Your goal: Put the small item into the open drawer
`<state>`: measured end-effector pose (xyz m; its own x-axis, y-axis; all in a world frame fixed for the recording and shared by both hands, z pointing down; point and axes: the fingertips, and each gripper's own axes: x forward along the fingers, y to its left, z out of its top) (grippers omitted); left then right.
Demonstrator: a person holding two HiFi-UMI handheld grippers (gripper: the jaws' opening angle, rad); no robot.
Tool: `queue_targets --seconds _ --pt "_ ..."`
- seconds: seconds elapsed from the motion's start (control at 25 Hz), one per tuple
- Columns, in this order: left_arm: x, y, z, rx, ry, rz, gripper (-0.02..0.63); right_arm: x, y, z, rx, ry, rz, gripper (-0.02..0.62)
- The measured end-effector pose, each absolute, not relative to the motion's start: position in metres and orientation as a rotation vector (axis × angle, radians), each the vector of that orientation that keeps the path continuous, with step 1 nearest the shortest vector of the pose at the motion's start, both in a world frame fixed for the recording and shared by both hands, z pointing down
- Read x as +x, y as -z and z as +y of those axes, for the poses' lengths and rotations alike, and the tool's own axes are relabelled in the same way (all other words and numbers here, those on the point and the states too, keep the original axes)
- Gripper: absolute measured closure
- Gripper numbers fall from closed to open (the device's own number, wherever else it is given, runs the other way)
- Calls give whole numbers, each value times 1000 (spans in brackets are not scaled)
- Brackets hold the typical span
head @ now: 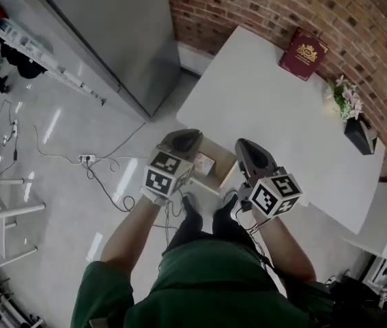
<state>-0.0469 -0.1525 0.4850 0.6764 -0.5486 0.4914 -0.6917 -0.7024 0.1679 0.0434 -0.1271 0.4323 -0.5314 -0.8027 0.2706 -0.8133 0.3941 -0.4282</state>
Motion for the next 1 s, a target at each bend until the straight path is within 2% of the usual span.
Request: queue_targets --seconds 0.48,1.0 --pt "-77 -362 -196 2535 -228 -1331 591 56 -332 -163 1571 -546 -2724 592" --pt "-69 -254 -197 2691 -118 -1553 591 66 -245 -175 1643 -257 -2822 592"
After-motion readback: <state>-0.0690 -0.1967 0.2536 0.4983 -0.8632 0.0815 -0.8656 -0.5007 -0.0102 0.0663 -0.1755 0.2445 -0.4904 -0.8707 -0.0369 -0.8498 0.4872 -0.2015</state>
